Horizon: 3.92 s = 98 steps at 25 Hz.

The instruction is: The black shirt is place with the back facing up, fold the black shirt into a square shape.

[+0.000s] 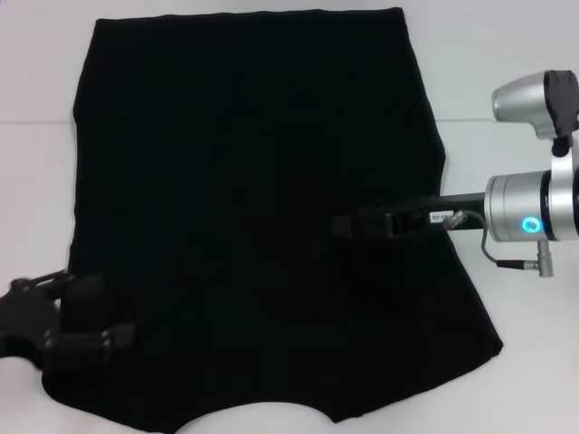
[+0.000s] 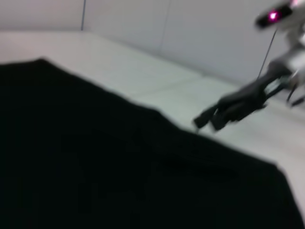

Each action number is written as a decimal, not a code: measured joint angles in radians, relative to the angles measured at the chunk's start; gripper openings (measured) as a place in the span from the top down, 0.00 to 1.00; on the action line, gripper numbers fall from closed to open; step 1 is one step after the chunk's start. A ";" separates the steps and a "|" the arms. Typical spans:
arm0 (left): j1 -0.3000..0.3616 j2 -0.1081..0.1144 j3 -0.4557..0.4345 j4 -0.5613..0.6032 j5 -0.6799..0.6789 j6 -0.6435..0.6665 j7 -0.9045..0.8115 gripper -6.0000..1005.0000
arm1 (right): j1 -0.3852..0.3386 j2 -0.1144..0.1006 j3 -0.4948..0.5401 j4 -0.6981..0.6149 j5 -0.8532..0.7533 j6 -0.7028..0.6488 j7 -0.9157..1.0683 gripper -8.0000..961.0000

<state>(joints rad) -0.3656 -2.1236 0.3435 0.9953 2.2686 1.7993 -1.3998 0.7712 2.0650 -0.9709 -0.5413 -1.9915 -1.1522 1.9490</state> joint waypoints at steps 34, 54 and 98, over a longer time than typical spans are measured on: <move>0.012 -0.030 0.053 0.055 0.219 -0.228 0.019 0.27 | 0.040 0.027 -0.002 0.008 0.068 -0.006 -0.111 0.30; 0.039 -0.039 0.016 0.057 0.210 -0.234 0.024 0.94 | 0.004 0.012 0.001 -0.001 0.068 -0.035 -0.085 0.30; 0.053 -0.039 -0.076 -0.014 0.098 -0.203 0.076 0.97 | -0.212 -0.163 0.092 -0.040 -0.209 -0.296 0.332 0.27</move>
<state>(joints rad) -0.3129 -2.1630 0.2671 0.9817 2.3668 1.5962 -1.3241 0.5593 1.9019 -0.8791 -0.5817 -2.2004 -1.4485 2.2812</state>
